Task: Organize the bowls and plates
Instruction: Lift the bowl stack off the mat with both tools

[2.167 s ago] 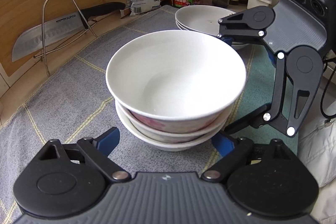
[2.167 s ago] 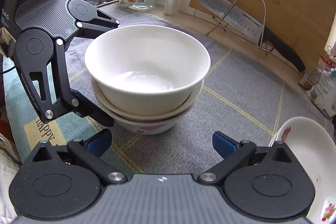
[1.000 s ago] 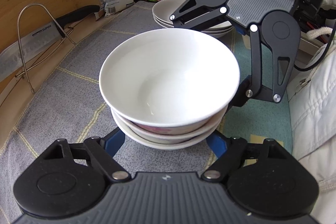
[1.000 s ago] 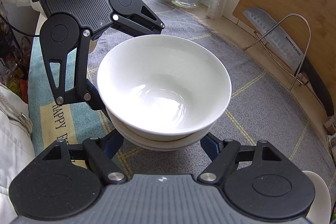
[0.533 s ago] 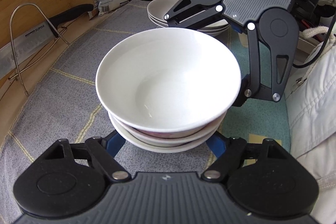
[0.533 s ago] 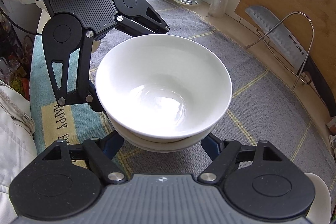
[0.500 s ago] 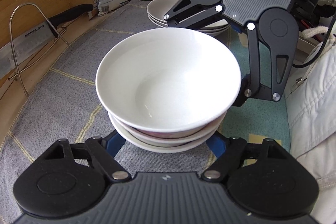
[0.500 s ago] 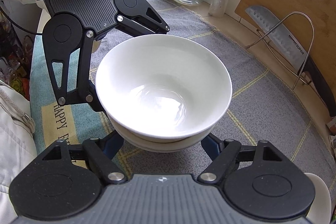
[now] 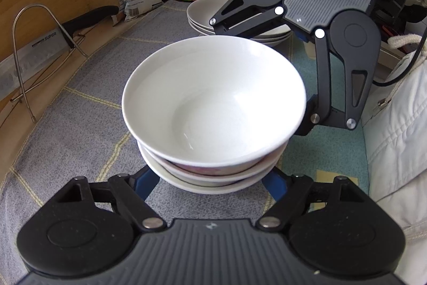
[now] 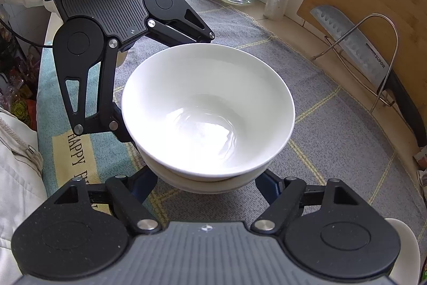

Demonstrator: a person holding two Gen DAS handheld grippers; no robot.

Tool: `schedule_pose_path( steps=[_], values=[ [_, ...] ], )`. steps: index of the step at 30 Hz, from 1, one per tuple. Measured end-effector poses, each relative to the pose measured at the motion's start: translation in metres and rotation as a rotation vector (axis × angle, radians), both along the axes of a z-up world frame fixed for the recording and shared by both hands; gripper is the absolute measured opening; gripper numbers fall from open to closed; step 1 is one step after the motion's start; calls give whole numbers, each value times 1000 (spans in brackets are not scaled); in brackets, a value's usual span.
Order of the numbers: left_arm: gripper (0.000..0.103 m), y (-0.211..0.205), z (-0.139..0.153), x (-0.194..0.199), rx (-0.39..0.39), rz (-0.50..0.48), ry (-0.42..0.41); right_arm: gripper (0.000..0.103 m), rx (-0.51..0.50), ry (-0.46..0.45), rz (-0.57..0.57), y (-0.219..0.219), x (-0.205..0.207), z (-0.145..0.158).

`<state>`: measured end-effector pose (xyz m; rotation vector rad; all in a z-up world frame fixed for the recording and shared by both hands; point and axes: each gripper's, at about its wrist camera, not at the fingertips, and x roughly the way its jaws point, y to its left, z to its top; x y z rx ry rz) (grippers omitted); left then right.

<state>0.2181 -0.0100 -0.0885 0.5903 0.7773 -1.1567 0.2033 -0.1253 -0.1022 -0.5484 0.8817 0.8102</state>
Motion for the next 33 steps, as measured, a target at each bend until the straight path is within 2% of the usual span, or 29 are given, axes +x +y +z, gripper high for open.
schedule_pose_path(
  steps=[10, 18, 33],
  values=[
    [82, 5, 1, -2, -17, -18, -1, 84, -13, -7, -10, 3, -1, 0],
    [82, 4, 0, -4, -2, -59, -35, 84, -10, -3, -12, 1, -1, 0],
    [82, 4, 0, -4, -14, -51, -27, 84, -15, 5, -9, 2, 2, 1]
  ],
)
